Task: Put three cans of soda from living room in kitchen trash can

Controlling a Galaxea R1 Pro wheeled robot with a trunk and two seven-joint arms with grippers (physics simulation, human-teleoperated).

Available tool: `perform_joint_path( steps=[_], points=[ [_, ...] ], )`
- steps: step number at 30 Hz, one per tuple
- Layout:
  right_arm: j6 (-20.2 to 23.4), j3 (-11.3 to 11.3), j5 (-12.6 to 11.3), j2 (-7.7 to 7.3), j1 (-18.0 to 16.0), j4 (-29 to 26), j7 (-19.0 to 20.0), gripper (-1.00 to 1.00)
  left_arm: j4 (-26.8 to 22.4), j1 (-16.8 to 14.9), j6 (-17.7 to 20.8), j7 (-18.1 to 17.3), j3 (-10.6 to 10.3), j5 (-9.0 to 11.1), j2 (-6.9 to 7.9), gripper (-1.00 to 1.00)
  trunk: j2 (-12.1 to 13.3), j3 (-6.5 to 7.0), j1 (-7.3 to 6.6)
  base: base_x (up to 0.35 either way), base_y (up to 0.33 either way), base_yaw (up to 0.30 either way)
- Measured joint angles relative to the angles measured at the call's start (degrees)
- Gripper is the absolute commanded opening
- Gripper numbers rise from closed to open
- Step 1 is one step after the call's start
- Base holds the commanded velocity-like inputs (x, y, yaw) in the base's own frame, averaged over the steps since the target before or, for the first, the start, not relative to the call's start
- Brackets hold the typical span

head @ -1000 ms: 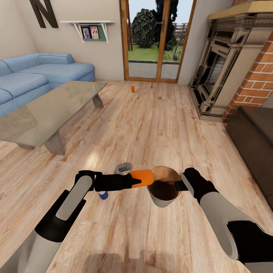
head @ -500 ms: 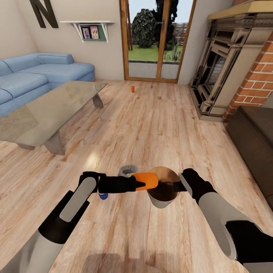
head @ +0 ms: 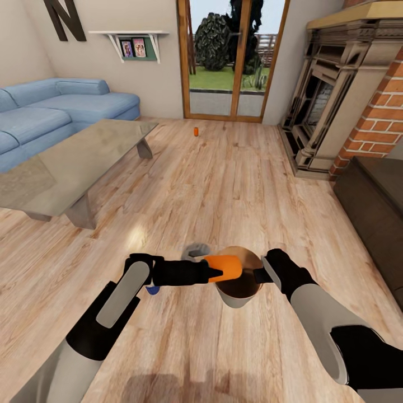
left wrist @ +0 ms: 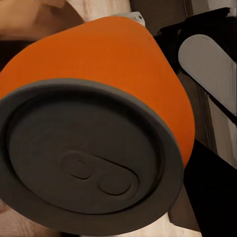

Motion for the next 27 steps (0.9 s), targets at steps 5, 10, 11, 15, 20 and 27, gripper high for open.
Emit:
perform_joint_path(
  steps=[5,10,11,15,20,27],
  points=[
    [0.0,0.1,0.1,0.02,0.0,0.0,0.0,-1.00,0.1,0.0,0.0,0.1,-0.1,-0.2,-0.76,1.00,0.0,0.00,0.00,0.000,0.000,0.000],
    [0.0,0.1,0.1,0.03,0.0,0.0,0.0,-1.00,0.1,0.0,0.0,0.1,-0.9,-0.3,-0.99,1.00,0.0,0.00,0.00,0.000,0.000,0.000],
    [0.0,0.1,0.1,0.03,0.0,0.0,0.0,-1.00,0.1,0.0,0.0,0.1,-0.9,-0.3,-0.99,1.00,0.0,0.00,0.00,0.000,0.000,0.000],
    [0.0,0.2,0.1,0.03,0.0,0.0,0.0,-1.00,0.1,0.0,0.0,0.1,-1.1,-0.3,-1.02,1.00,0.0,0.00,0.00,0.000,0.000,0.000],
    [0.0,0.3,0.2,0.03,0.3,0.0,0.0,-1.00,0.1,0.0,0.0,0.1,-1.1,-0.4,-0.97,1.00,0.0,0.00,0.00,0.000,0.000,0.000],
    [0.0,0.1,0.3,-0.01,0.4,0.0,0.0,-1.00,0.1,0.0,0.0,0.4,-1.1,-0.6,-0.90,1.00,0.0,0.00,0.00,0.000,0.000,0.000]
  ],
)
